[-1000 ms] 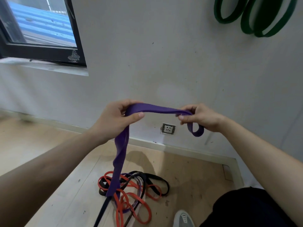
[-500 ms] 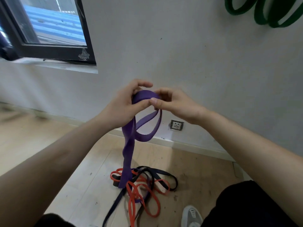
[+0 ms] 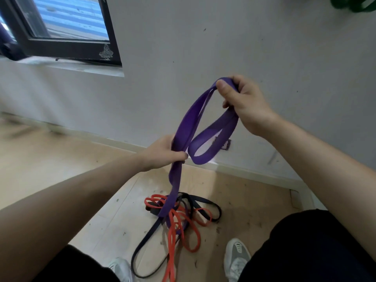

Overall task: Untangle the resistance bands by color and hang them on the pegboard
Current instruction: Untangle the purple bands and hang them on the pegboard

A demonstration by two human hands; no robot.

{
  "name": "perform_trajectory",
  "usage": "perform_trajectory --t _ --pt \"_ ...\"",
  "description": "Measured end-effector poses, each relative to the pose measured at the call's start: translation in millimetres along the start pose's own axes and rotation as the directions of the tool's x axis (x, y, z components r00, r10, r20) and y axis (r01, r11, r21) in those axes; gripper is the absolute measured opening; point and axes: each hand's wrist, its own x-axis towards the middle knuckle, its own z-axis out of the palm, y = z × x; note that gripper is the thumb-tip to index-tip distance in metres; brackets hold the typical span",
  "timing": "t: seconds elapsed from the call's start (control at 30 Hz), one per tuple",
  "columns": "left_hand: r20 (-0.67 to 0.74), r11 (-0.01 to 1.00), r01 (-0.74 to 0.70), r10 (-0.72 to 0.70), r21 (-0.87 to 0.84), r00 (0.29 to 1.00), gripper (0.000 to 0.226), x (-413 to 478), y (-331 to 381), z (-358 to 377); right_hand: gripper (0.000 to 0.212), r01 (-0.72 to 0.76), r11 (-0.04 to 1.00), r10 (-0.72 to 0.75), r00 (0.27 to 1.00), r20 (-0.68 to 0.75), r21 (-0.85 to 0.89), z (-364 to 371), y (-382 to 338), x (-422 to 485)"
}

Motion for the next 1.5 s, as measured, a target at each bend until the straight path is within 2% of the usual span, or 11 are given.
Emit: perform_trajectory --t 0.13,0.27,0.33,0.4,0.53,0.73,0.9,1.03,1.17,1.3,1.5 --pt "0.072 0.981 0.001 -0.015 0.192 0.997 0.031 1.6 -17.6 0.1 0.018 -0.071 0.997 0.071 0.993 -0.093 0.001 -15.0 24.2 2.6" --pt "-0.139 0.987 -0.018 0.041 0.162 0.989 0.023 4.4 -16.7 -33.2 0.032 -0.162 0.984 0.153 0.982 -0.110 -0.077 -23.4 54.8 -0.7" --pt "-0.305 0.997 -0.043 0.059 0.061 0.951 0.026 4.2 -9.8 -51.4 0.049 -0.230 0.955 0.228 0.973 -0.031 -0.186 -24.9 69.7 -3.6" --pt "-0.433 0.996 -0.087 0.069 -0.022 0.899 0.036 1.5 -1.1 -63.9 0.049 -0.250 0.908 0.301 0.948 0.108 -0.335 -25.6 80.3 -8.5" --pt "-0.516 0.980 -0.176 0.103 -0.096 0.850 0.043 -5.4 21.5 -74.9 0.039 -0.216 0.856 0.422 0.817 0.393 -0.469 -19.4 81.7 -19.8" --pt "-0.545 0.880 -0.386 0.188 -0.276 0.817 0.038 -16.3 68.5 -85.9 0.035 -0.237 0.907 0.389 0.788 0.478 -0.348 1.9 72.0 -18.0" --pt "-0.461 0.882 -0.383 0.229 -0.274 0.857 0.035 -26.5 69.5 -81.2 0.021 -0.288 0.923 0.383 0.744 0.548 -0.254 5.6 63.1 -25.0" --pt "-0.446 0.894 -0.385 0.255 -0.229 0.858 0.031 -30.1 67.4 -76.6 0.042 -0.359 0.906 0.420 0.713 0.562 -0.223 11.2 61.0 -26.4" --pt "-0.556 0.886 -0.450 0.319 -0.112 0.768 0.029 -35.9 71.3 -84.1 0.033 -0.422 0.897 0.417 0.708 0.571 -0.131 14.6 56.3 -25.2" --pt "-0.648 0.857 -0.515 0.374 -0.033 0.664 0.032 -39.2 78.9 -93.7 0.031 -0.419 0.908 0.351 0.775 0.525 0.011 16.8 39.0 -17.2" --pt "-0.550 0.925 -0.373 0.277 -0.068 0.788 0.038 -36.1 50.1 -95.7 0.024 -0.321 0.937 0.345 0.788 0.509 -0.138 11.3 47.1 -19.1"
